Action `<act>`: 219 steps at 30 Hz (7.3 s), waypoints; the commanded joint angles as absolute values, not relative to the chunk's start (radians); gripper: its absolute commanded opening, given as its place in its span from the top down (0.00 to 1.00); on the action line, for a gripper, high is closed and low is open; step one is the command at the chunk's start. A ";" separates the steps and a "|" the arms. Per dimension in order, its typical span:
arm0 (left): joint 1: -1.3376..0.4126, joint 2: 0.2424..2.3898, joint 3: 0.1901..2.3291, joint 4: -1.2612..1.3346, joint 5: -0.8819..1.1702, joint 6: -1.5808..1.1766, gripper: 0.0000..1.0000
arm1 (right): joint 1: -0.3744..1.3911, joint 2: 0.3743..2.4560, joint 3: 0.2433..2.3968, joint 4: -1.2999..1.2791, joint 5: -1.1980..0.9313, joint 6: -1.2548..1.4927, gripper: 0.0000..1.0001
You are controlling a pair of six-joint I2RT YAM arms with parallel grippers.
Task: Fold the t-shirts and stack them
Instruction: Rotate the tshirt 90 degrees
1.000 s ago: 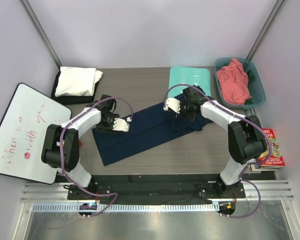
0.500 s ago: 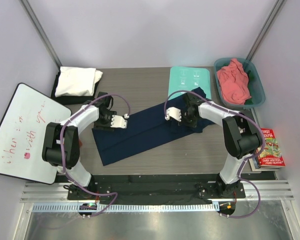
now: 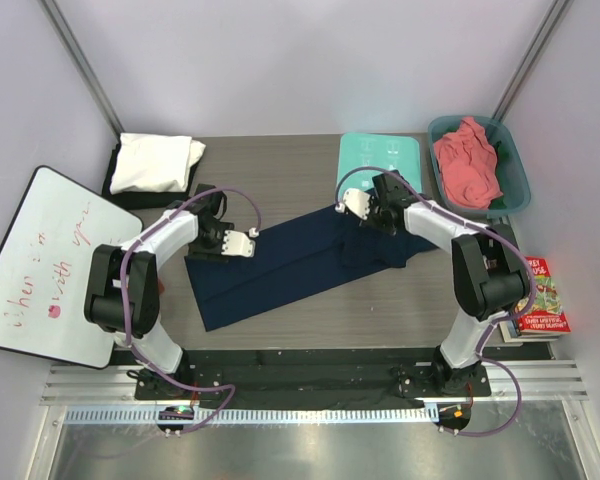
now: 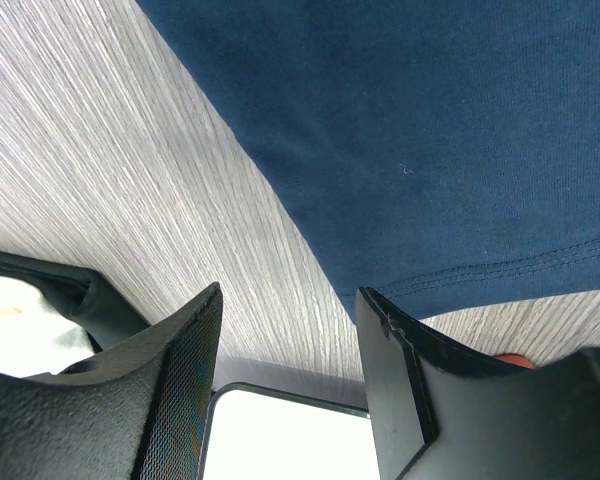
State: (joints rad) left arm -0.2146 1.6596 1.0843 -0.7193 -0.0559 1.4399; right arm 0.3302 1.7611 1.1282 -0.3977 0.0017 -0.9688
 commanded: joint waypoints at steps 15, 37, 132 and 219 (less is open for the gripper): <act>-0.212 1.637 1.082 -0.746 -0.058 1.397 0.44 | 0.295 2.259 1.572 -0.213 0.081 -1.051 0.99; -0.203 1.617 1.101 -0.485 -0.091 1.129 0.44 | 0.347 2.391 1.959 0.233 0.317 -0.944 0.75; -0.041 1.468 1.224 -0.393 0.205 0.601 1.00 | 0.651 1.759 1.253 -0.007 0.303 -0.770 0.99; -0.664 1.178 0.798 -0.537 0.307 1.324 0.00 | 0.305 1.313 0.847 -0.389 -0.236 -1.415 0.21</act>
